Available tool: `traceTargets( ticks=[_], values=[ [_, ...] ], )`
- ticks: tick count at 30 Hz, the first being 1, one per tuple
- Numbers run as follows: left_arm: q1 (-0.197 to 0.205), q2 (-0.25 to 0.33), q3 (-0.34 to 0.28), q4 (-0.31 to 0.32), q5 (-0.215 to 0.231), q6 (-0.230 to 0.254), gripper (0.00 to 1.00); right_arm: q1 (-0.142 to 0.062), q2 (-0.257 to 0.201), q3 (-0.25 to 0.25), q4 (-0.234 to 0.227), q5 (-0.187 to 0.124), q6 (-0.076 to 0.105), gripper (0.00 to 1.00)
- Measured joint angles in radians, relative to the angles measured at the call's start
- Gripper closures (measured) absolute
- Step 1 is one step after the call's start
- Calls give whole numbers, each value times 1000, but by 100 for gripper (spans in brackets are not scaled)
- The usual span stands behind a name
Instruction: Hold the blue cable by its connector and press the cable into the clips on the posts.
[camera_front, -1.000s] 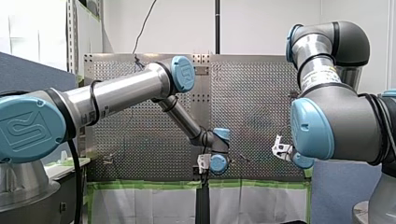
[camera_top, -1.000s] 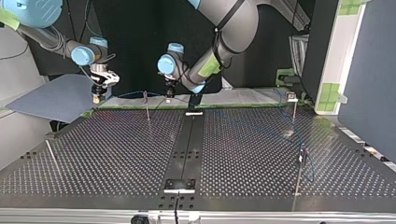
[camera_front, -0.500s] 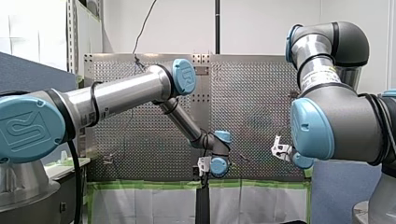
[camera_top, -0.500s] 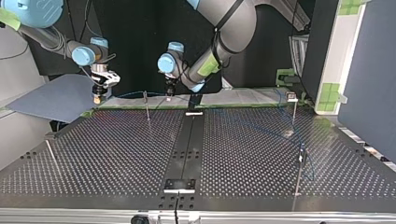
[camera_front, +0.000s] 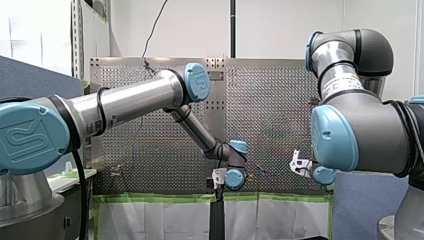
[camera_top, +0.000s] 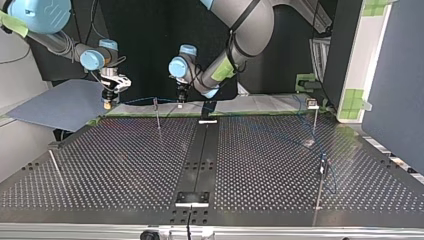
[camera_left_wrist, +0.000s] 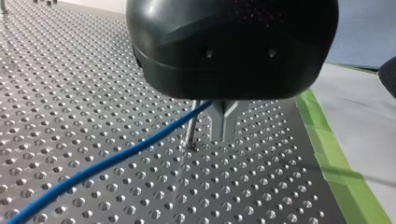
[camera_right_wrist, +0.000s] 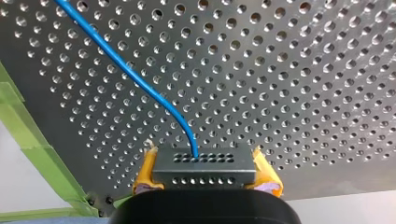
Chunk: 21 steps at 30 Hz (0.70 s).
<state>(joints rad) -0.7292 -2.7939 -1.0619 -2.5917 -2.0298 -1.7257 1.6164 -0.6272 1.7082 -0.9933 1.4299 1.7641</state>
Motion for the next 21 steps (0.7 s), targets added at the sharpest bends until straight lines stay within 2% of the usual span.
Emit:
traceTargets(
  ticks=[9, 21],
  values=[
    [4, -8, 26, -5, 0, 0, 100, -1, 2, -18, 7, 0, 3, 100],
    [1, -44, 119, -78, 10, -9, 100, 0, 4, -33, 7, -6, 5, 100]
  ],
)
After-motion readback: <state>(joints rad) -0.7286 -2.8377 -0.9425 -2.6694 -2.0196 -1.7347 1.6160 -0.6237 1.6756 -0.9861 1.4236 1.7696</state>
